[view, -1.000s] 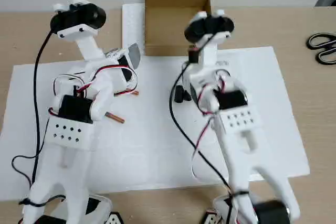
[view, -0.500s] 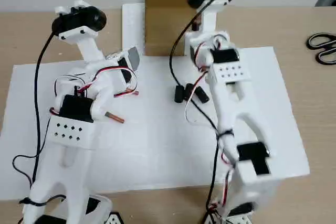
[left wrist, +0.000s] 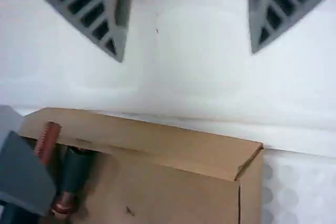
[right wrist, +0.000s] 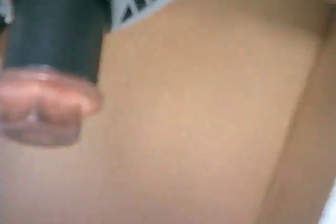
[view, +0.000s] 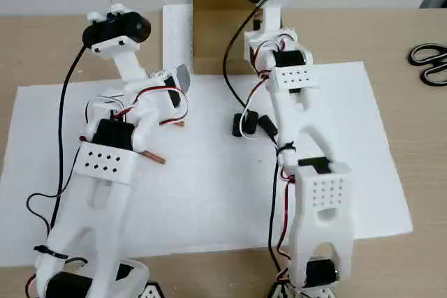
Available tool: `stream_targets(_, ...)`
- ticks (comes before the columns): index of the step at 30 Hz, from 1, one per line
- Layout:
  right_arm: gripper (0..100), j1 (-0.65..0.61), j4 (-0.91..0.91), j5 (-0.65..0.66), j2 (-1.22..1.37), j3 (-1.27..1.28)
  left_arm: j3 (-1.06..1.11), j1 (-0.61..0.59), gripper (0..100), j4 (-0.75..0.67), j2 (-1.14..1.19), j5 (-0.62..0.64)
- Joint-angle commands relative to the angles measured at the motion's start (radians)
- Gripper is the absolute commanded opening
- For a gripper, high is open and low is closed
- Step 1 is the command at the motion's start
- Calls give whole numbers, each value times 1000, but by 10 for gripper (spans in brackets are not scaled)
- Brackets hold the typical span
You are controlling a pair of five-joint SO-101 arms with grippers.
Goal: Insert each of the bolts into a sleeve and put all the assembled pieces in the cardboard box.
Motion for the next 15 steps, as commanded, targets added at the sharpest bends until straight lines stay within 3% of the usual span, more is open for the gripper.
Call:
stream_targets(1, 5, 13, -31, 20, 56, -144, -12, 5, 148, -21, -5, 8)
stream_targets(13, 6, 13, -27, 21, 248, -215, -12, 5, 148, -20, -9, 8)
stream_targets(15, 44, 13, -24, 21, 257, -215, -12, 5, 148, -20, -11, 8)
